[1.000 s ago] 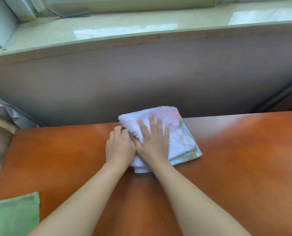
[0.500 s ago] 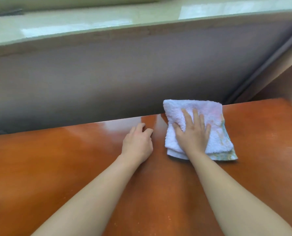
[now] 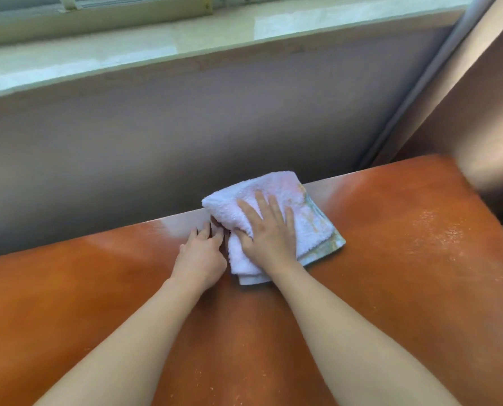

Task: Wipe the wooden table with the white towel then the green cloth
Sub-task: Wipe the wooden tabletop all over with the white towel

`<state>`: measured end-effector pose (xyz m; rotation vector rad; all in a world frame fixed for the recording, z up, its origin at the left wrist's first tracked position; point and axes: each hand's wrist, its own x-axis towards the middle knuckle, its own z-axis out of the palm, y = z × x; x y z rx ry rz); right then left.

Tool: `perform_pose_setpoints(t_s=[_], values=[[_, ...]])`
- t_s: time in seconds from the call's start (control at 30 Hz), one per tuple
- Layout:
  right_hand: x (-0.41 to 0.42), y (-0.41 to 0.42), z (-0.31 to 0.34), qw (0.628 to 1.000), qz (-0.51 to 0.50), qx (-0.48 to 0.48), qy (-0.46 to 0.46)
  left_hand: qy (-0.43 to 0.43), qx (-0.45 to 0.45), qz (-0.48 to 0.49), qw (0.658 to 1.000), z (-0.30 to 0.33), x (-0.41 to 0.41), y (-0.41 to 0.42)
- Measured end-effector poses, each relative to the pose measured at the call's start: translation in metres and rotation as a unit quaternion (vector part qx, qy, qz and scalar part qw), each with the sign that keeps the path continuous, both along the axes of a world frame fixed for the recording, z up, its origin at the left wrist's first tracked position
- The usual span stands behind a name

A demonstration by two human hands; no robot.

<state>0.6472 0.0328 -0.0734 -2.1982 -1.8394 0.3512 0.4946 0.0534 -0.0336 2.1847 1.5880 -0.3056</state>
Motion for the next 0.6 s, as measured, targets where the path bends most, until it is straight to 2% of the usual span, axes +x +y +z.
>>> perform_pose_setpoints(t_s=[0.17,0.27,0.33,0.5,0.6], values=[[0.09,-0.016,0.006,0.991,-0.129,-0.024,-0.007,-0.029,0.033,0.05,0.998,0.012,0.019,-0.003],[0.156,-0.029,0.016,0.973,-0.222,-0.057,0.0,-0.078,0.037,0.001,0.996,0.016,0.052,-0.007],[0.177,-0.032,0.018,0.967,-0.248,-0.066,0.0,-0.095,0.025,-0.041,0.994,0.015,0.079,-0.01],[0.168,-0.028,0.011,0.974,-0.226,-0.032,-0.012,-0.055,0.0,-0.072,0.996,-0.001,0.119,-0.019],[0.134,-0.022,0.005,0.994,-0.113,0.004,-0.011,-0.056,0.031,-0.055,0.996,-0.009,0.135,-0.014]])
